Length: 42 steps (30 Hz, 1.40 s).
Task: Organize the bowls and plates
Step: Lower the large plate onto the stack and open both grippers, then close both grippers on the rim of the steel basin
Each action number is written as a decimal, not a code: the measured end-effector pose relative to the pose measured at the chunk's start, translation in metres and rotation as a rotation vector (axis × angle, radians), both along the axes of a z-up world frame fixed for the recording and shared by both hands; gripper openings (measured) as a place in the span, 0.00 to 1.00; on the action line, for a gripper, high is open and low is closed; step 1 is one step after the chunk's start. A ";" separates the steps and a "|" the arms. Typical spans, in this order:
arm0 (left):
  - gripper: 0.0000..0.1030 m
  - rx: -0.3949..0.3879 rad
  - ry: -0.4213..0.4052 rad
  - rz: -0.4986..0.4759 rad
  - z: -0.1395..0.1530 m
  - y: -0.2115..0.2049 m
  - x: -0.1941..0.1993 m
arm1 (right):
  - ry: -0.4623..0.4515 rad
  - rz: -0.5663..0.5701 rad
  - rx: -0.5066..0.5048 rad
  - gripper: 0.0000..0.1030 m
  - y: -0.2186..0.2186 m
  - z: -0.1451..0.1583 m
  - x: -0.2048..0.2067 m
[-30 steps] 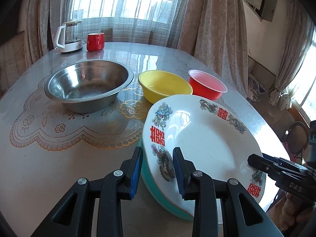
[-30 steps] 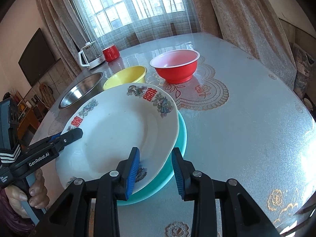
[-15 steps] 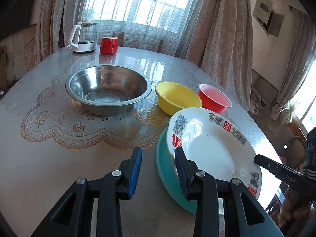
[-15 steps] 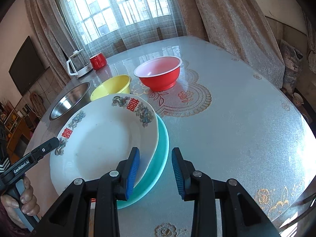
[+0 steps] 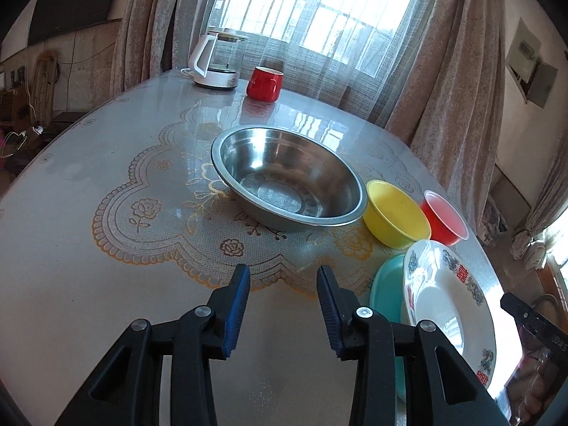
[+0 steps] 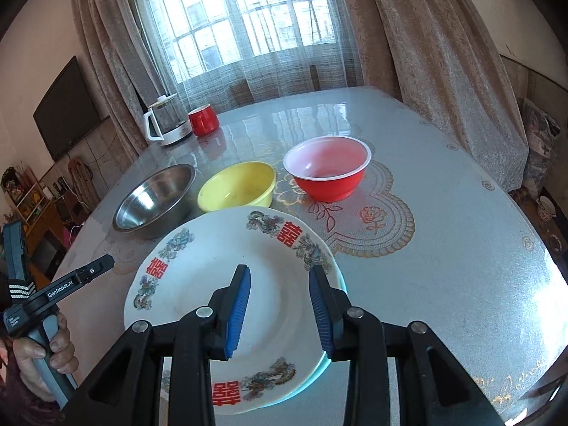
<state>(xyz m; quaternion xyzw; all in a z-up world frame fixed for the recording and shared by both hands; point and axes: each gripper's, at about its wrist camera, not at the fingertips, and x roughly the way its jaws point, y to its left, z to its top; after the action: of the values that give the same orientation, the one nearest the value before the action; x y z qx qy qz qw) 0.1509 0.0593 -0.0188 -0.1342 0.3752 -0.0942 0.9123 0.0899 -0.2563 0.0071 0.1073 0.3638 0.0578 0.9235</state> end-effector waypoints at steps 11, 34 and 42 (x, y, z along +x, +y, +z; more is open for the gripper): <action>0.53 0.013 0.008 0.062 0.007 0.029 0.025 | 0.047 0.217 0.102 0.44 0.070 0.009 0.043; 0.37 0.031 0.085 0.080 -0.012 0.040 0.120 | 0.280 0.212 0.100 0.44 0.135 -0.035 0.171; 0.22 0.041 0.056 0.043 -0.014 0.033 0.107 | 0.245 0.237 -0.052 0.40 0.158 -0.043 0.179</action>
<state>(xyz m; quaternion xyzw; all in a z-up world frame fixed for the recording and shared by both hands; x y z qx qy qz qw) 0.2578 0.0920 -0.0329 -0.1260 0.3993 -0.0629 0.9059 0.2690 -0.0978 -0.0363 0.0459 0.4849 0.1431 0.8615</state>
